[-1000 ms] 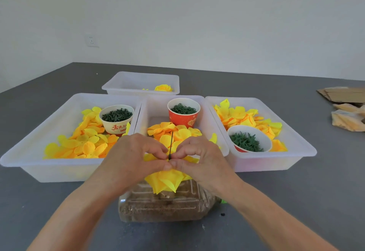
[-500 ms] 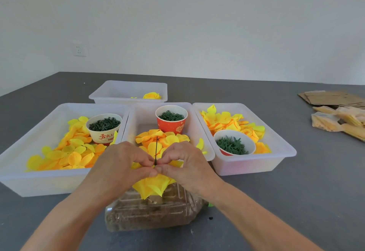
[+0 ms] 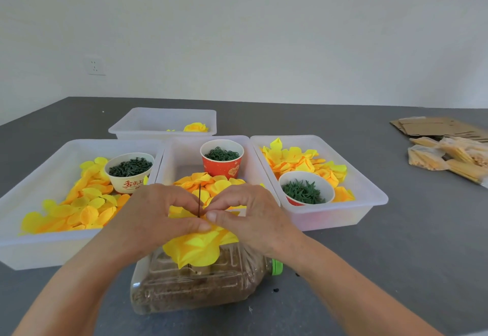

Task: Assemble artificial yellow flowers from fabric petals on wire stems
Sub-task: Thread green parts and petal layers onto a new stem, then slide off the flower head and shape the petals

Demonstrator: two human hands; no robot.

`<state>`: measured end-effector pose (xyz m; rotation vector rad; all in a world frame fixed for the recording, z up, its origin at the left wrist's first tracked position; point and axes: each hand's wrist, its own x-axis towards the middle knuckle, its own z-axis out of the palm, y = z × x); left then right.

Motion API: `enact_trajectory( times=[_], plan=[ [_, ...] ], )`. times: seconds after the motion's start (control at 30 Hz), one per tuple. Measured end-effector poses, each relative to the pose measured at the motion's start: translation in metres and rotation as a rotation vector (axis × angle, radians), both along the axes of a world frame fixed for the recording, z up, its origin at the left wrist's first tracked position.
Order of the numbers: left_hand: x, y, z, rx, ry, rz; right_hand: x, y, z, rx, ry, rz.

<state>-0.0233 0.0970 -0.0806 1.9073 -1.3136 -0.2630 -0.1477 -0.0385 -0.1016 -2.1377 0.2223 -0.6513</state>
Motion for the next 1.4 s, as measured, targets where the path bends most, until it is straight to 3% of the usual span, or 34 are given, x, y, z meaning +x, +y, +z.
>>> enact_trajectory(
  times=[0.3,0.43,0.5,0.6,0.8,1.1,1.4],
  plan=[
    [0.005,-0.001,0.0,-0.051,0.147,-0.034,-0.016,-0.025,0.012,0.17,-0.061,-0.079],
    [0.004,0.001,-0.002,-0.101,0.196,-0.058,-0.029,-0.078,0.024,0.173,-0.057,-0.302],
    [0.003,0.0,-0.004,-0.129,0.24,-0.05,-0.035,-0.112,0.022,0.065,0.06,-0.461],
    [0.002,-0.001,-0.008,-0.17,0.295,-0.072,-0.04,-0.154,0.01,-0.113,0.381,-0.579],
    [0.006,0.006,-0.007,-0.166,0.385,-0.161,-0.024,-0.181,-0.016,-0.319,0.723,-0.493],
    [0.001,0.005,-0.004,-0.204,0.368,-0.153,-0.018,-0.174,-0.019,-0.265,0.53,-0.547],
    [-0.002,-0.003,-0.009,-0.214,0.33,-0.081,-0.017,-0.178,-0.03,-0.275,0.478,-0.556]
  ],
)
